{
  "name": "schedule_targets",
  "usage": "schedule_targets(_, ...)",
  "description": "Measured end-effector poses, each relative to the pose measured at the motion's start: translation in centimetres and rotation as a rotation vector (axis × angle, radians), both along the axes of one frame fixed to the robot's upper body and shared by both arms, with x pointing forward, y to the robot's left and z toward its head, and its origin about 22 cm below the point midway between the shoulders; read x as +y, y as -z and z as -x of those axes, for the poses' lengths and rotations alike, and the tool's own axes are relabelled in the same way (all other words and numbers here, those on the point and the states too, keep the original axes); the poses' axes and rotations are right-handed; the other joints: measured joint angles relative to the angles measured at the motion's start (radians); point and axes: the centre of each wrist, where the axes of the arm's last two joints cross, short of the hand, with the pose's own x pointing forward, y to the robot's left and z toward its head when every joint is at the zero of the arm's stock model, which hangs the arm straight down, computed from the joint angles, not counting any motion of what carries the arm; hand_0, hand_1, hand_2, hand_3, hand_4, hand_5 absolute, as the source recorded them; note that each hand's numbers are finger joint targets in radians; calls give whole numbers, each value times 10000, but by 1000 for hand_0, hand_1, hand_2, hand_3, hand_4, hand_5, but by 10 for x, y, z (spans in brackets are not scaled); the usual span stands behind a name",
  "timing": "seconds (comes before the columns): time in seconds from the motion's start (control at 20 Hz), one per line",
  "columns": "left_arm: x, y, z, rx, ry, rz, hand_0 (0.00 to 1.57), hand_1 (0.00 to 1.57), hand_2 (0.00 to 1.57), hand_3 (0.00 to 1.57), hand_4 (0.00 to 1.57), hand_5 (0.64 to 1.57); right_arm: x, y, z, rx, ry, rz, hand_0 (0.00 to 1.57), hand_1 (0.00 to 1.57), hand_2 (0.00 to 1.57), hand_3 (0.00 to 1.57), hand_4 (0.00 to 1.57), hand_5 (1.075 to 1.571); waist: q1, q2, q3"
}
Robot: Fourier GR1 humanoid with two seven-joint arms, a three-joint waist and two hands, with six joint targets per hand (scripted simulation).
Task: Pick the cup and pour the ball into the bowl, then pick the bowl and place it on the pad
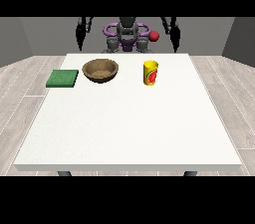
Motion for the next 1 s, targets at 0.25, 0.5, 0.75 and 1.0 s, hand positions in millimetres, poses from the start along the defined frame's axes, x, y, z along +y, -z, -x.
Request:
schedule_targets(0.25,4,-18,-1,-230,70,-203,0,0,0,0,0,1470,-5,-18,-1,-239,-47,226,0,0,0,0,120,1563,-2,-1552,124)
schedule_targets(0.5,-31,-10,7,-1324,-75,443,0,0,0,0,0,1473,-40,10,19,-606,35,-791,0,0,0,0,0,1563,-133,-1458,208)
schedule_targets(0.75,-55,3,12,-2433,-2,724,0,0,0,0,0,1467,-68,28,21,-1447,-62,-1358,0,0,0,0,0,1558,-49,-675,225)
schedule_targets(1.0,-57,5,-11,-3247,-103,566,0,0,0,0,0,1456,-54,38,7,-2161,-412,-1488,0,0,0,0,0,1560,-202,87,227)
